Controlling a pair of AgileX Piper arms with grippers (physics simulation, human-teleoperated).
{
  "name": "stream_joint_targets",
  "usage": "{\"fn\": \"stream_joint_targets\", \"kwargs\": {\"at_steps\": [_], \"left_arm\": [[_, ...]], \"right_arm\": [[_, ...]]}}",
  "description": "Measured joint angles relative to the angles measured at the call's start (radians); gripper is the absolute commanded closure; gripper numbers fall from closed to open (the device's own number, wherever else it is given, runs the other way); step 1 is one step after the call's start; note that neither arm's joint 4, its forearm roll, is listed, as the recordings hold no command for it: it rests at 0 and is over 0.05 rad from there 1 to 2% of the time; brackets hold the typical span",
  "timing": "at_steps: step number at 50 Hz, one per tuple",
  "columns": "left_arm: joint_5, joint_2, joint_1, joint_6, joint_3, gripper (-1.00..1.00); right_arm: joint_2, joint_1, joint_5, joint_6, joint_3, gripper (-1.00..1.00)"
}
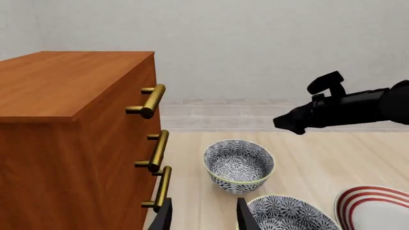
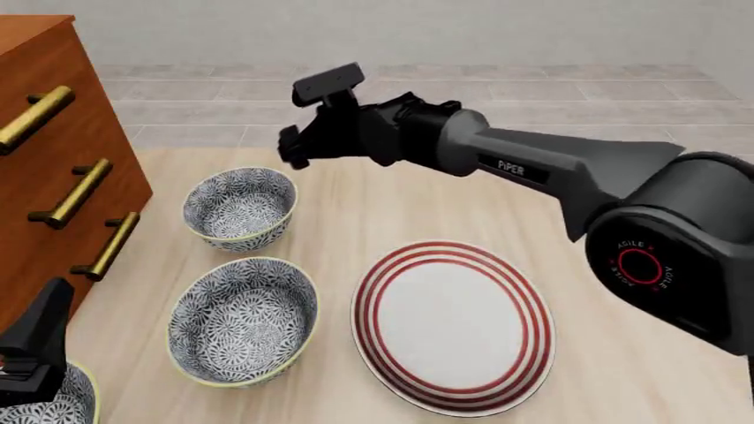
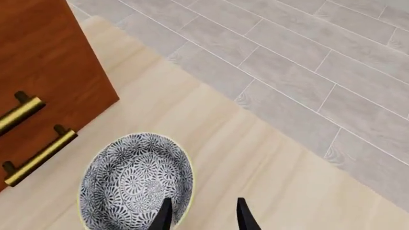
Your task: Pick up the bowl and put it in the front on the plate.
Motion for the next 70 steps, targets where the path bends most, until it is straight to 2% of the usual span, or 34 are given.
{"fn": "stream_joint_targets", "kwargs": {"at_steps": [31,70], "left_arm": [[0.0,0.0,0.001,0.001,0.0,-1.0],[0.0,0.0,0.001,0.001,0.0,-1.0]], "right_arm": [[0.162,0.016,0.05,-0.001,-0.158,-1.0],[0.272,0.034,0.062,0.031,-0.246,-1.0]]}}
